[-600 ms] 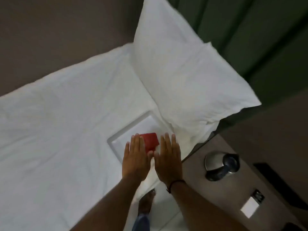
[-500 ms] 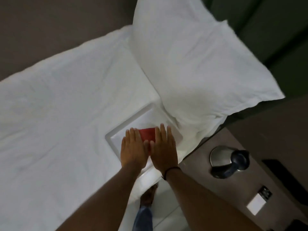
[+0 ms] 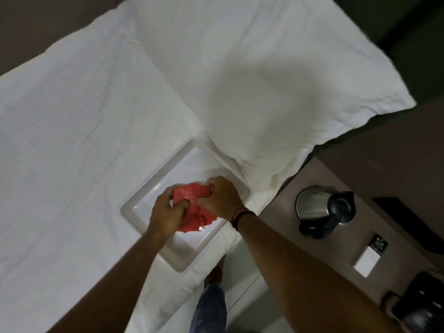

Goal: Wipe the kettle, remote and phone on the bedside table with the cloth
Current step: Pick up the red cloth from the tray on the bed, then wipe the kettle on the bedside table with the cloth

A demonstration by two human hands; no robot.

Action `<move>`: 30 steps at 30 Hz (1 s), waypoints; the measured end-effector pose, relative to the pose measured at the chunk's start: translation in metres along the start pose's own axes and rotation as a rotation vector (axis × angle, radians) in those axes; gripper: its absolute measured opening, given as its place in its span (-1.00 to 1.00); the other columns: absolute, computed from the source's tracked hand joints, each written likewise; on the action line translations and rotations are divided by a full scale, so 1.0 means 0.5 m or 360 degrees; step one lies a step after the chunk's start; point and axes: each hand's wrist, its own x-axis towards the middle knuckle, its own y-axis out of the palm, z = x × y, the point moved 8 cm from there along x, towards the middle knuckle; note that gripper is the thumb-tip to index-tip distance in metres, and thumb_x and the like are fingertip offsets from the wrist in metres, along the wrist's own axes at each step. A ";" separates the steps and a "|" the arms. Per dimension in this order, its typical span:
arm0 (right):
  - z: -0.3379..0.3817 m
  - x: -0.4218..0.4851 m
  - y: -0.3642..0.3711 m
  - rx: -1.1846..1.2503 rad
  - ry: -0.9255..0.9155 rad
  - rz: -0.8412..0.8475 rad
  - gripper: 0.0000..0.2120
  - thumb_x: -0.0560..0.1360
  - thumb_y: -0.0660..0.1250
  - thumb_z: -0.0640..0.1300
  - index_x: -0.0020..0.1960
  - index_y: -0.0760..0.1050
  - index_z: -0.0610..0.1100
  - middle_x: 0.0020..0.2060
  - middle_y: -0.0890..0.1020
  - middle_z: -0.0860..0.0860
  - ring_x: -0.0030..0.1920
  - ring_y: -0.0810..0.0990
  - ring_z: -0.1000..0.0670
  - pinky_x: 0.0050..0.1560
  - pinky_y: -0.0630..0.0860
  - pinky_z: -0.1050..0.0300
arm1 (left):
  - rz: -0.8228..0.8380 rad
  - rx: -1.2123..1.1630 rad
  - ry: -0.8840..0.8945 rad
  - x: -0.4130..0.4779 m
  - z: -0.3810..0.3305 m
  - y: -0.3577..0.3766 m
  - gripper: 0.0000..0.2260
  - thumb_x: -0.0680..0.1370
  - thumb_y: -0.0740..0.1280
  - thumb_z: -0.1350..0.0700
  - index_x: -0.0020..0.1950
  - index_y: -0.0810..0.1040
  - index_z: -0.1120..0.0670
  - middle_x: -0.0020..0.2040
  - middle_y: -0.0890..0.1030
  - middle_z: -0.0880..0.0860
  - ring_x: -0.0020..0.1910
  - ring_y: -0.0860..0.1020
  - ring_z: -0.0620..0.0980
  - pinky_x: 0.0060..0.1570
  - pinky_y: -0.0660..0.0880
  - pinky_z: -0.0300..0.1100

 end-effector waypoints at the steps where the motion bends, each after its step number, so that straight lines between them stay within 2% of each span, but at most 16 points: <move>1: -0.004 -0.024 -0.012 0.0274 0.0037 0.0045 -0.79 0.28 0.53 -0.11 -0.36 0.50 -0.07 -0.42 0.56 0.12 -0.37 0.53 0.08 -0.29 0.50 0.16 | 0.0112 -0.0100 0.0009 -0.014 -0.012 -0.002 -0.64 0.56 0.40 0.34 0.28 0.67 -0.01 0.11 0.75 -0.02 0.18 0.70 0.13 0.13 0.68 -0.02; 3: -0.024 -0.082 -0.034 0.0927 0.0150 0.0150 -0.84 0.20 0.50 -0.19 -0.34 0.54 -0.02 -0.40 0.58 0.13 -0.33 0.55 0.07 -0.25 0.52 0.13 | 0.0428 -0.0255 0.0009 -0.058 -0.055 0.012 -0.67 0.55 0.48 0.22 0.25 0.69 -0.11 0.09 0.78 0.00 0.13 0.74 0.08 -0.06 0.69 -0.22; 4: -0.038 -0.114 -0.043 0.1252 0.0192 0.0219 -0.83 0.19 0.49 -0.21 -0.25 0.60 -0.05 -0.31 0.63 0.02 -0.22 0.59 -0.02 -0.16 0.54 0.08 | 0.0569 -0.0256 0.0029 -0.081 -0.082 0.027 -0.68 0.51 0.51 0.13 0.23 0.70 -0.16 0.10 0.79 0.01 0.11 0.76 0.05 -0.09 0.69 -0.23; 6: -0.066 -0.180 -0.064 0.1759 0.0223 0.0357 -0.57 0.32 0.43 -0.24 0.18 0.63 -0.28 0.03 0.67 -0.30 0.07 0.61 -0.23 0.14 0.53 -0.13 | 0.0767 -0.0148 0.0103 -0.122 -0.136 0.070 -0.65 0.46 0.52 0.06 0.23 0.70 -0.18 0.12 0.77 0.03 0.08 0.77 0.04 -0.06 0.72 -0.16; 7: -0.081 -0.215 -0.079 0.1929 0.0163 0.0424 -0.49 0.43 0.37 -0.26 0.37 0.53 -0.33 0.19 0.63 -0.37 0.19 0.59 -0.27 0.25 0.51 -0.18 | 0.0847 -0.0091 0.0146 -0.139 -0.161 0.103 -0.62 0.45 0.52 0.07 0.26 0.69 -0.14 0.14 0.76 0.05 0.09 0.77 0.09 -0.02 0.74 -0.06; 8: -0.100 -0.251 -0.096 0.2085 0.0084 0.0477 -0.47 0.51 0.31 -0.28 0.47 0.45 -0.33 0.29 0.60 -0.36 0.28 0.58 -0.29 0.33 0.51 -0.18 | 0.0936 -0.0044 0.0190 -0.156 -0.184 0.141 -0.59 0.46 0.53 0.09 0.30 0.67 -0.09 0.15 0.74 0.08 0.09 0.77 0.14 0.03 0.75 0.05; 9: -0.131 -0.286 -0.114 0.2245 0.0064 0.0473 -0.47 0.55 0.29 -0.28 0.51 0.41 -0.33 0.36 0.58 -0.34 0.35 0.56 -0.32 0.38 0.51 -0.21 | 0.1022 0.0028 0.0250 -0.173 -0.205 0.183 -0.56 0.46 0.54 0.11 0.34 0.65 -0.05 0.16 0.73 0.10 0.09 0.77 0.16 0.09 0.74 0.13; 11: -0.215 -0.353 -0.154 0.2540 0.0181 0.0303 -0.45 0.53 0.37 -0.29 0.51 0.42 -0.33 0.45 0.50 -0.39 0.45 0.49 -0.44 0.41 0.49 -0.34 | 0.1142 0.0288 0.0442 -0.205 -0.239 0.279 -0.54 0.50 0.58 0.12 0.38 0.63 -0.09 0.19 0.71 0.05 0.13 0.73 0.06 0.19 0.69 0.08; 14: -0.344 -0.448 -0.213 0.2776 0.0155 -0.0006 -0.53 0.53 0.42 -0.29 0.42 0.52 -0.34 0.33 0.63 -0.37 0.31 0.64 -0.38 0.24 0.61 -0.29 | 0.1332 0.0609 0.0737 -0.265 -0.278 0.445 -0.54 0.56 0.58 0.11 0.38 0.60 -0.24 0.19 0.64 -0.03 0.14 0.65 -0.10 0.24 0.62 -0.07; 17: -0.476 -0.511 -0.250 0.2788 0.0263 -0.0329 -0.51 0.53 0.49 -0.26 0.43 0.53 -0.33 0.33 0.63 -0.37 0.32 0.64 -0.36 0.25 0.61 -0.27 | 0.1550 0.0850 0.1029 -0.325 -0.285 0.608 -0.50 0.60 0.50 -0.11 0.53 0.49 -0.26 0.27 0.57 -0.14 0.26 0.60 -0.21 0.36 0.58 -0.06; 19: -0.565 -0.540 -0.261 0.2759 0.0417 -0.0524 -0.49 0.51 0.54 -0.20 0.42 0.54 -0.28 0.35 0.62 -0.36 0.35 0.62 -0.38 0.26 0.61 -0.29 | 0.1345 0.1146 0.1325 -0.321 -0.281 0.699 -0.40 0.64 0.33 -0.29 0.66 0.34 -0.19 0.50 0.50 -0.10 0.48 0.48 -0.14 0.49 0.47 -0.02; 21: -0.648 -0.561 -0.270 0.2751 0.0505 -0.0743 -0.59 0.54 0.52 -0.18 0.36 0.61 -0.23 0.29 0.68 -0.33 0.29 0.67 -0.37 0.15 0.68 -0.27 | 0.0975 0.1386 0.1530 -0.296 -0.280 0.772 -0.30 0.67 0.22 -0.32 0.74 0.23 -0.05 0.67 0.34 0.04 0.65 0.31 0.03 0.59 0.36 0.09; 23: -0.716 -0.570 -0.281 0.2716 0.0541 -0.0995 -0.66 0.54 0.48 -0.15 0.31 0.63 -0.16 0.18 0.76 -0.24 0.16 0.75 -0.31 -0.03 0.74 -0.19 | 0.0720 0.1674 0.1703 -0.270 -0.272 0.843 -0.22 0.67 0.21 -0.31 0.77 0.08 0.04 0.76 0.15 0.15 0.74 0.12 0.16 0.65 0.23 0.20; 26: -0.781 -0.552 -0.311 0.2510 0.0503 -0.1357 -0.65 0.49 0.42 -0.04 0.27 0.59 0.01 0.03 0.82 -0.08 -0.04 0.83 -0.15 -0.23 0.75 0.05 | 0.0592 0.2012 0.1881 -0.219 -0.246 0.930 -0.04 0.59 0.30 -0.34 0.78 -0.08 0.10 0.79 -0.04 0.19 0.77 -0.06 0.23 0.69 0.11 0.28; 28: -0.815 -0.524 -0.330 0.2342 0.0461 -0.1578 -0.68 0.51 0.37 -0.03 0.26 0.59 0.06 0.11 0.79 -0.14 0.00 0.81 -0.16 -0.11 0.75 0.12 | 0.0575 0.2162 0.1912 -0.194 -0.223 0.962 0.03 0.56 0.37 -0.32 0.77 -0.09 0.15 0.78 -0.04 0.22 0.76 -0.05 0.26 0.69 0.11 0.29; 30: -0.832 -0.481 -0.346 0.2179 0.0332 -0.1673 -0.61 0.58 0.32 -0.10 0.41 0.52 -0.01 0.35 0.64 -0.21 0.29 0.66 -0.23 0.30 0.66 -0.08 | 0.0530 0.2179 0.1968 -0.187 -0.205 0.975 0.00 0.57 0.43 -0.22 0.76 -0.05 0.19 0.77 0.01 0.26 0.75 0.00 0.28 0.67 0.15 0.28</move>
